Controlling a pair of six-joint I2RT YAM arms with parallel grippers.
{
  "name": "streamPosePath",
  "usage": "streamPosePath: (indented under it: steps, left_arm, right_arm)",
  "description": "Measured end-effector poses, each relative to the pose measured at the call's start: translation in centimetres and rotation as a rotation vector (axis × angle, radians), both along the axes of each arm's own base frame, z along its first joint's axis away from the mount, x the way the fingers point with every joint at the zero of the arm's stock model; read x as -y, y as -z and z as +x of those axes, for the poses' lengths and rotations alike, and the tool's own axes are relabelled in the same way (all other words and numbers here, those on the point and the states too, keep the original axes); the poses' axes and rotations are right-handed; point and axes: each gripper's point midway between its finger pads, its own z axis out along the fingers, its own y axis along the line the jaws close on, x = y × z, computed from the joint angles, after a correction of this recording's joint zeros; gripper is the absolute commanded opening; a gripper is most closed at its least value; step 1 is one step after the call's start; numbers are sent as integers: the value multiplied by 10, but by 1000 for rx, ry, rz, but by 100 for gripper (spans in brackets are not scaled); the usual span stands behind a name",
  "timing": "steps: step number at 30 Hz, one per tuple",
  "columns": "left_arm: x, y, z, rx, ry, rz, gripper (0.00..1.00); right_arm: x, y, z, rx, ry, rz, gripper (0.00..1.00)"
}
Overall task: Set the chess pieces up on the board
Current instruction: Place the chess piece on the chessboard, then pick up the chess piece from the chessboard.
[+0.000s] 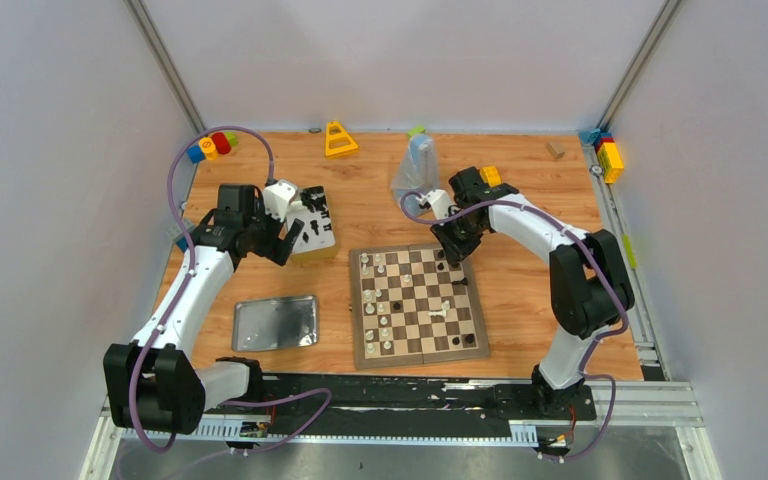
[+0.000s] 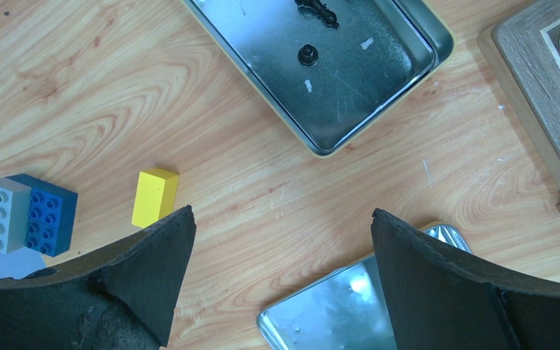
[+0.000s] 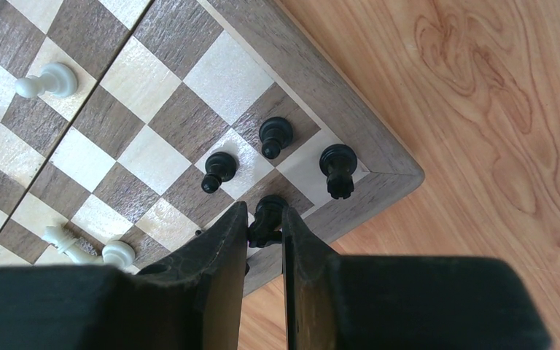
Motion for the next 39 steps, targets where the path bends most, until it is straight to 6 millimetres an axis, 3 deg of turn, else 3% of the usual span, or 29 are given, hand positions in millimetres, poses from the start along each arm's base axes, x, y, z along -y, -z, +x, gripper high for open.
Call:
streamPosePath:
  steps: [5,12,18,22,26,31,33,39]
  left_arm:
    - [0,0,0,0,0,0,98]
    - [0,0,0,0,0,0,98]
    - [0,0,0,0,0,0,98]
    - [0,0,0,0,0,0,98]
    - [0,0,0,0,1,0,98]
    - [0,0,0,0,0,1,98]
    - [0,0,0,0,0,1,98]
    - [-1,0,0,0,-2,3,98]
  right_arm:
    - [0,4,0,-10,0,-5,23]
    - [0,5,0,-10,3,-3,49]
    - [-1,2,0,-6,10,6,59]
    - [-6,-16,0,26,7,47,62]
    - [-18,-47,-6,87,-28,116,64]
    - [-60,-68,-37,112,-176,181,64]
    - [-82,-66,-59,98,-268,191,62]
    - [-117,-44,-105,33,-440,163,58]
